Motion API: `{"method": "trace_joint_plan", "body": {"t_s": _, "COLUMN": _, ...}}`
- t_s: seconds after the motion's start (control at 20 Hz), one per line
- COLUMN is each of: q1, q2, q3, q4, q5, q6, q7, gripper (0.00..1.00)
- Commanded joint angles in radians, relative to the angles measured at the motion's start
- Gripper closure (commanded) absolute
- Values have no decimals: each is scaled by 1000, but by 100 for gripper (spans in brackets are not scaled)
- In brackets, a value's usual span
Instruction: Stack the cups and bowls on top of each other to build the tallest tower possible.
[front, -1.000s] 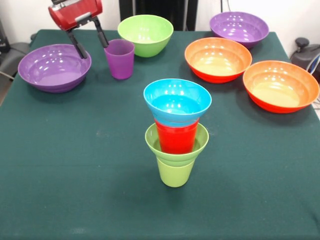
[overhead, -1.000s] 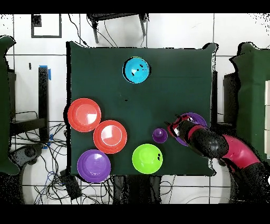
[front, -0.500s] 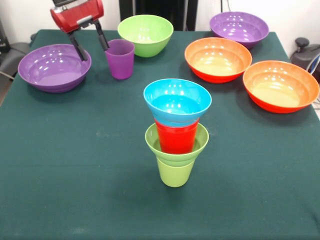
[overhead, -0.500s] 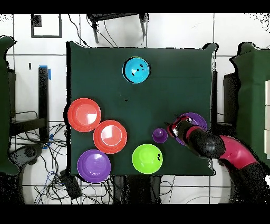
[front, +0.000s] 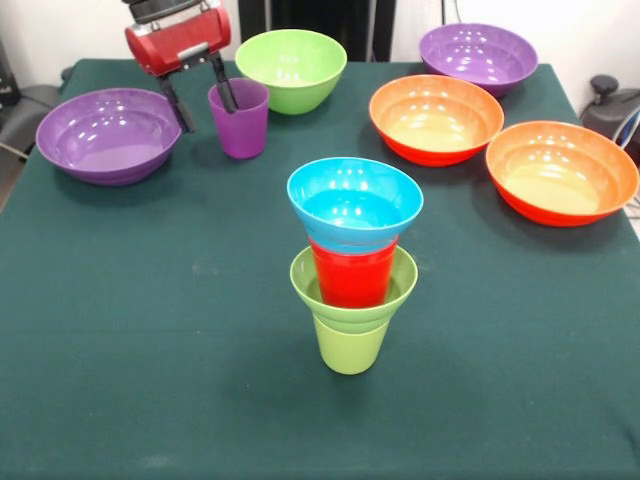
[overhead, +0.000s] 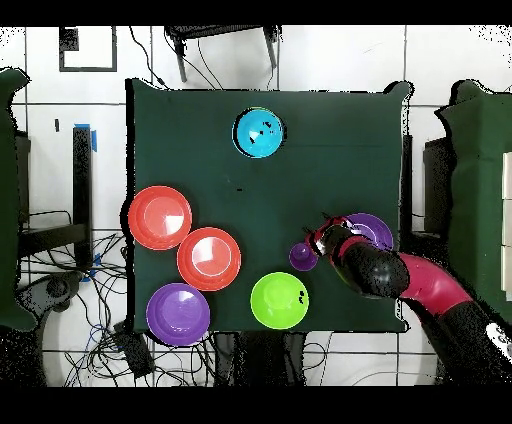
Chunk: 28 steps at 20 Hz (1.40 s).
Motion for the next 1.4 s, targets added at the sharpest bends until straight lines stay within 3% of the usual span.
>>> {"method": "trace_joint_plan", "body": {"t_s": 0.05, "q1": 68, "q2": 3, "q3": -87, "q4": 63, "q5": -63, "q6": -60, "q7": 169, "gripper": 0}}
{"method": "trace_joint_plan", "body": {"t_s": 0.8, "q1": 49, "q2": -10, "q3": -143, "q4": 94, "q5": -65, "q6": -98, "q7": 157, "gripper": 0}}
{"method": "trace_joint_plan", "body": {"t_s": 1.4, "q1": 34, "q2": 24, "q3": -154, "q4": 70, "q5": -81, "q6": -113, "q7": 127, "gripper": 0}}
